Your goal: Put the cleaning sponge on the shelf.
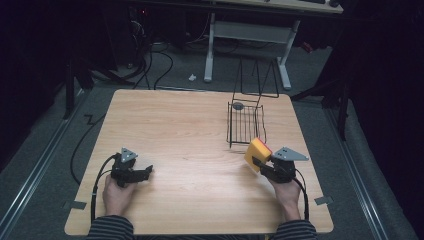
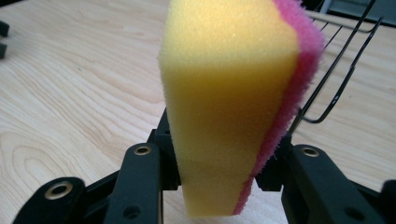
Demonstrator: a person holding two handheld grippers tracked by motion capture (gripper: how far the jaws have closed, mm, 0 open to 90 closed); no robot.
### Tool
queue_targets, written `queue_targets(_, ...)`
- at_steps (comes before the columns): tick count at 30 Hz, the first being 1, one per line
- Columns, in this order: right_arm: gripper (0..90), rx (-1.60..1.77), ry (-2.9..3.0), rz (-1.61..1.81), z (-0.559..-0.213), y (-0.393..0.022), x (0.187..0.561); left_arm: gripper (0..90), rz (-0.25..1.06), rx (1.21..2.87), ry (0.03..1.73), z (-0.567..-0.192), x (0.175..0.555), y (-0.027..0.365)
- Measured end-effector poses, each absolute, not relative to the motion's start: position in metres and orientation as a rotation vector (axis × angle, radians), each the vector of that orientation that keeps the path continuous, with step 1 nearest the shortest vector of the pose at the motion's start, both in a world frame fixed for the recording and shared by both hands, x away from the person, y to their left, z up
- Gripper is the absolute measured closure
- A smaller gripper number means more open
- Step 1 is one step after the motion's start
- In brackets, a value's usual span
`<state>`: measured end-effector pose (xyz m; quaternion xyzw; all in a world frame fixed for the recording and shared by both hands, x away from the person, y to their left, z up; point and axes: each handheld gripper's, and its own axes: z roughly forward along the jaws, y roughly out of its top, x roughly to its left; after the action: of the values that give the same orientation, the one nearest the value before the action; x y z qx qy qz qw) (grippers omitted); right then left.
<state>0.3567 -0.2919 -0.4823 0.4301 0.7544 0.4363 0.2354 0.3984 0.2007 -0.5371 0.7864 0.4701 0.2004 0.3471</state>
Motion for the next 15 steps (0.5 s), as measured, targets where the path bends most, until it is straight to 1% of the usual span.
queue_targets(10,61.7,1.192,2.052,1.217,-0.463,-0.293,0.36,20.2,0.519,2.039,1.22,-0.537,0.398,0.201)
queue_targets(15,61.7,1.203,2.043,1.234,-0.46,-0.292,0.363,20.2,0.52,2.038,1.22,-0.537,0.398,0.201)
